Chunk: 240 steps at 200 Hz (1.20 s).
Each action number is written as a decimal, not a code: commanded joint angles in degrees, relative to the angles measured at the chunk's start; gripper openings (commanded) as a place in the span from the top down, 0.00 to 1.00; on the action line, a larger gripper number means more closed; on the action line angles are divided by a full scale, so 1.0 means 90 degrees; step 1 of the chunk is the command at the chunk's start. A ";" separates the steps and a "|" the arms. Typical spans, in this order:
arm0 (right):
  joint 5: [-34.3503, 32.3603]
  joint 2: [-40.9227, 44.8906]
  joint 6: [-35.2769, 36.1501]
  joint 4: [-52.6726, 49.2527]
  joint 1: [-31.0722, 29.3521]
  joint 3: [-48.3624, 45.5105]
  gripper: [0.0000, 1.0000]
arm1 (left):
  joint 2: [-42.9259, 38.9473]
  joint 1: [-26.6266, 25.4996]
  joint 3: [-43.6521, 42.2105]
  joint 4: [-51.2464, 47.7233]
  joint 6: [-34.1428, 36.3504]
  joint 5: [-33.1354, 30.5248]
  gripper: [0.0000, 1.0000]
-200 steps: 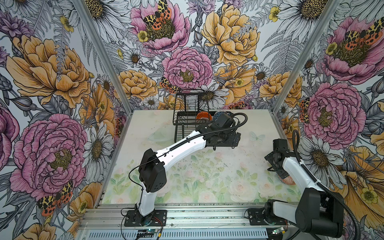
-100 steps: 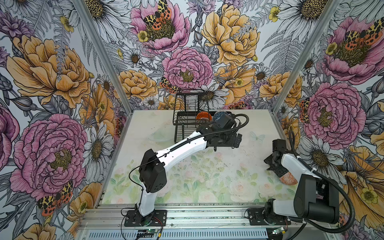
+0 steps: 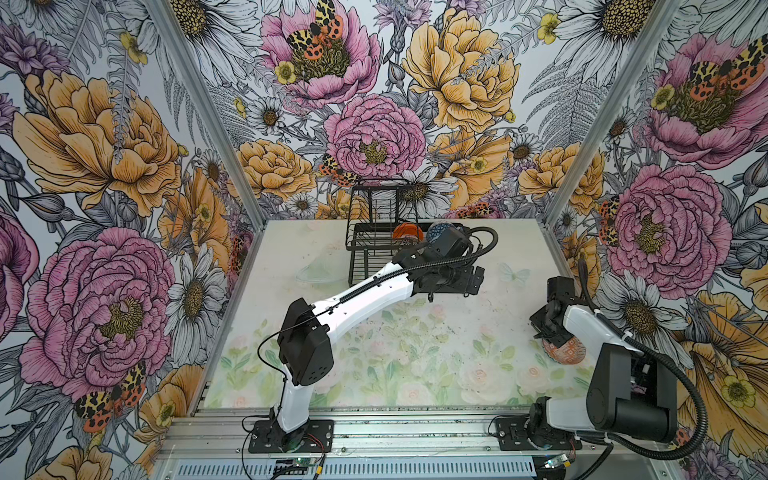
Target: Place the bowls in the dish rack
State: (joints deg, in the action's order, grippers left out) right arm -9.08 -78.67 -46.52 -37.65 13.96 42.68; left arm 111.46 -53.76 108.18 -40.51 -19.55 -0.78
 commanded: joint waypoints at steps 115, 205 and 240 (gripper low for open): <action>0.1165 -0.0912 -0.0797 0.0127 -0.1841 0.1111 1.00 | -0.0113 0.0270 -0.0010 0.0019 -0.0084 -0.0408 0.01; 0.1433 -0.2363 -0.0865 0.0120 -0.2972 0.2222 0.90 | -0.0511 0.0423 -0.0534 0.0067 -0.0326 -0.0694 0.01; 0.1507 -0.2411 -0.0703 0.0102 -0.2983 0.2418 0.79 | -0.0609 0.0460 -0.0598 0.0107 -0.0327 -0.0744 0.01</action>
State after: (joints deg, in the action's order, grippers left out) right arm -2.48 -98.45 -51.96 -37.87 -12.10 63.92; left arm 108.99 -50.30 103.44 -40.47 -21.30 -5.93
